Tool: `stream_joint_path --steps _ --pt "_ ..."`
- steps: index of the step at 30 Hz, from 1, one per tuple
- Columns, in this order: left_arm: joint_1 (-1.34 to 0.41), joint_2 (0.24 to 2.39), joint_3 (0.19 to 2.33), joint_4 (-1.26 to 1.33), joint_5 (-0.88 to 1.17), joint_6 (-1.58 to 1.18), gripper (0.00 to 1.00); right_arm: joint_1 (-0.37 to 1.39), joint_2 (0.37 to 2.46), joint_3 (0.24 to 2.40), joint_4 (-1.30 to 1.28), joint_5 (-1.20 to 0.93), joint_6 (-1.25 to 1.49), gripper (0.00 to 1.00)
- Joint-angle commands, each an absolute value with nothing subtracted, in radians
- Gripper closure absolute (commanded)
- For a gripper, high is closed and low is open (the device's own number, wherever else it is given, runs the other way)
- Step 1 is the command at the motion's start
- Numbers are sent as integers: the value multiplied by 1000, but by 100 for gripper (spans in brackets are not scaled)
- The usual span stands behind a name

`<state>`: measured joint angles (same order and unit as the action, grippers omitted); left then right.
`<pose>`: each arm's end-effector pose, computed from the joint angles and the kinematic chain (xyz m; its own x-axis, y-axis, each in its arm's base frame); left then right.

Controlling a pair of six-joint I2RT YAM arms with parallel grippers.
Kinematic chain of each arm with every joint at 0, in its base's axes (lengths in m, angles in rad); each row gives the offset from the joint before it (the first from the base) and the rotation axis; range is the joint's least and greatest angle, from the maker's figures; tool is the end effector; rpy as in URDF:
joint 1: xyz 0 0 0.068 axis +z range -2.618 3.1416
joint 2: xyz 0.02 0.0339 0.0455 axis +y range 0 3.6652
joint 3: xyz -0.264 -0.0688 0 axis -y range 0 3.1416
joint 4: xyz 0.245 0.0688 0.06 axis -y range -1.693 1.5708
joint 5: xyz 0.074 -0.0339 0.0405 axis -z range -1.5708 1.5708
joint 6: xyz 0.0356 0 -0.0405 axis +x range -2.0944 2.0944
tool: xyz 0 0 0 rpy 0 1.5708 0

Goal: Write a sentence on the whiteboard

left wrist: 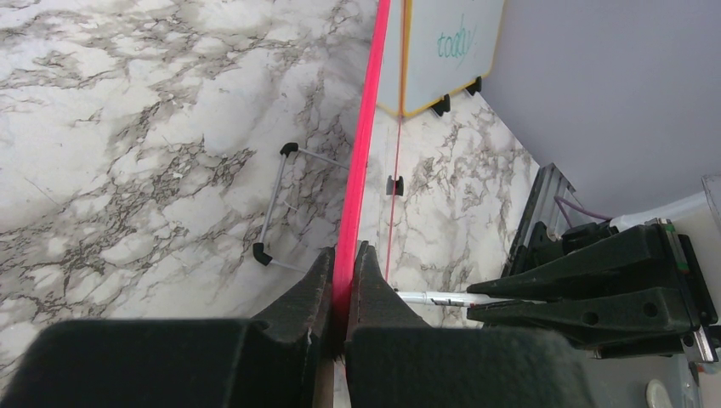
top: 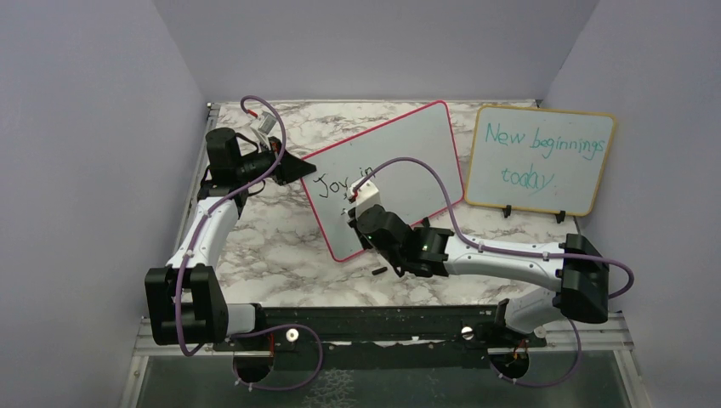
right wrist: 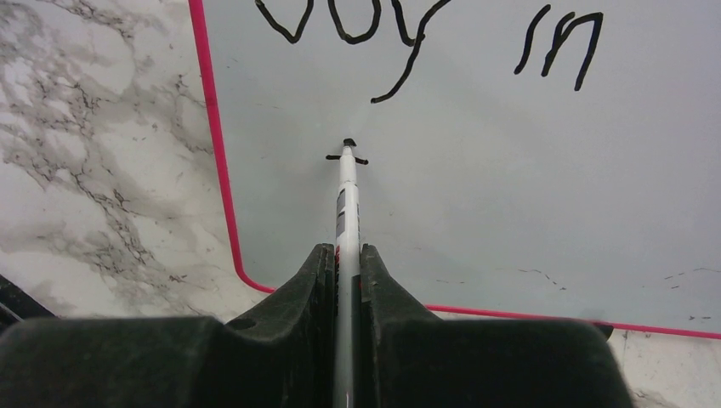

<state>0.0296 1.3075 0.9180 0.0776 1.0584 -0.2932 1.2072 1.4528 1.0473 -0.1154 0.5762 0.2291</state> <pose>0.2886 -0.0225 0.3028 -0.5291 -0.1574 -0.8338 0.6912 0.4900 -0.5311 0.1347 0.2995 0.2825 -0.3122 -0.2849 -0.9063 -0.5594 0.8262 -0.0671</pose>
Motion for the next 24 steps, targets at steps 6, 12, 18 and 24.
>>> stream_joint_path --steps 6,12,18,24 --pt "21 1341 904 2 934 -181 100 1210 1474 1077 -177 580 254 100" --pt "20 1341 904 2 934 -181 100 1210 1460 1058 -202 566 267 100" --pt "21 1341 902 2 933 -180 100 1210 1457 1049 -218 548 274 99" --pt "21 1342 902 2 932 -179 100 1210 1455 1051 -235 543 270 100"
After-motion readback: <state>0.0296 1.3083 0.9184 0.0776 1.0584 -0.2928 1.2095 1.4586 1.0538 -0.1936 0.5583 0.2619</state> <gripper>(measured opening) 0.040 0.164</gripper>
